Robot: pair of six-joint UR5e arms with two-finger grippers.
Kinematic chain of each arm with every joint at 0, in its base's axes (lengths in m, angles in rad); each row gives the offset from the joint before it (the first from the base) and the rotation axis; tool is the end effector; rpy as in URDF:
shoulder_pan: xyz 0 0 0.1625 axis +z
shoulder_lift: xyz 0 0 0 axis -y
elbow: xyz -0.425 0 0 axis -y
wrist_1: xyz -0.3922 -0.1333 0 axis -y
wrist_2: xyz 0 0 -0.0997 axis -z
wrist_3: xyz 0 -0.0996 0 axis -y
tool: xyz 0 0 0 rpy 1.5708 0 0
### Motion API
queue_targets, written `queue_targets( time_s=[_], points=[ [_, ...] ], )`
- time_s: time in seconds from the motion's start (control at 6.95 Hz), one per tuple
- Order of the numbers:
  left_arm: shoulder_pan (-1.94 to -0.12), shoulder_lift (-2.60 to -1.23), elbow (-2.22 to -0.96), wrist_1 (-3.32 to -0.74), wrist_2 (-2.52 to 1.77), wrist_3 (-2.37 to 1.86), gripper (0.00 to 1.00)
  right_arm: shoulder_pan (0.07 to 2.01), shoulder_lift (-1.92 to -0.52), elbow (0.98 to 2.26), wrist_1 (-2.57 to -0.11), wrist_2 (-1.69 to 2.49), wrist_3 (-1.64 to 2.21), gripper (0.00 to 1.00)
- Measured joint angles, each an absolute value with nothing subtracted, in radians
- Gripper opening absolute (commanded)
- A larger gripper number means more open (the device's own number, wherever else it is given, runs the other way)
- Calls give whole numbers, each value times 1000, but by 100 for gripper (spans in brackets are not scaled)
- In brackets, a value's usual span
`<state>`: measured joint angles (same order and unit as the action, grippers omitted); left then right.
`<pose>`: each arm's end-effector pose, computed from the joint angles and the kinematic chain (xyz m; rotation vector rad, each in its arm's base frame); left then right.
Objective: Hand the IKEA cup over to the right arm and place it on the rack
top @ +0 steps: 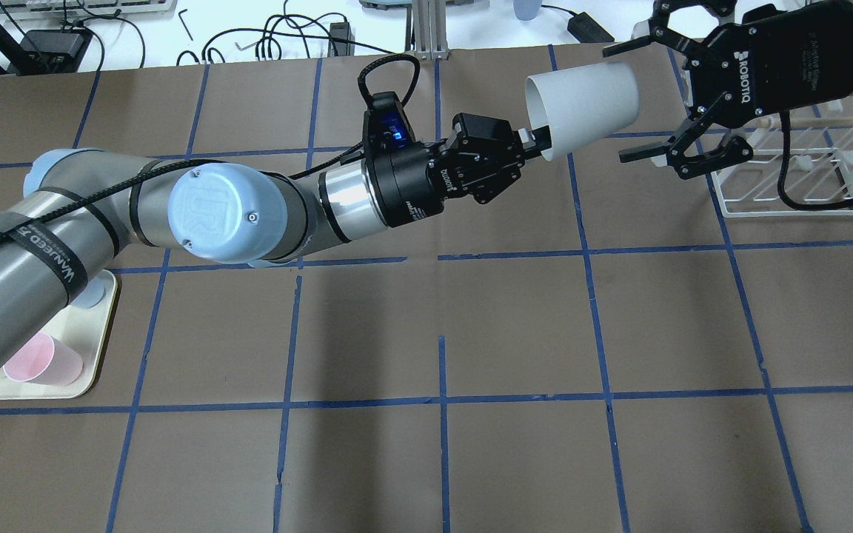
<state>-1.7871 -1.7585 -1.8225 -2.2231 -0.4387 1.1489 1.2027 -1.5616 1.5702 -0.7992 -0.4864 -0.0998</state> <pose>-0.3294 -0.4577 0.3442 0.1103 -1.3712 0.1641 0.0503 -0.4848 0.4809 0.7142 1.8041 0.4903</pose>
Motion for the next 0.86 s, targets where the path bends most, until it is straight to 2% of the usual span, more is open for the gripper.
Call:
queue_targets(
  time_s=[0.43,0.58,0.86],
  points=[
    [-1787,-1758,-1823,-2224,-437,1149,0,1203,-1560,1565,-801,-485,-100,62],
    [-1787,-1757,-1822,-2224,-437,1149,60,1203,-1559,1563,-802,-485,-100,59],
    [-1787,-1756,-1820,-2224,-437,1144,89,1203,-1558,1562,-802,-485,-100,56]
  ],
)
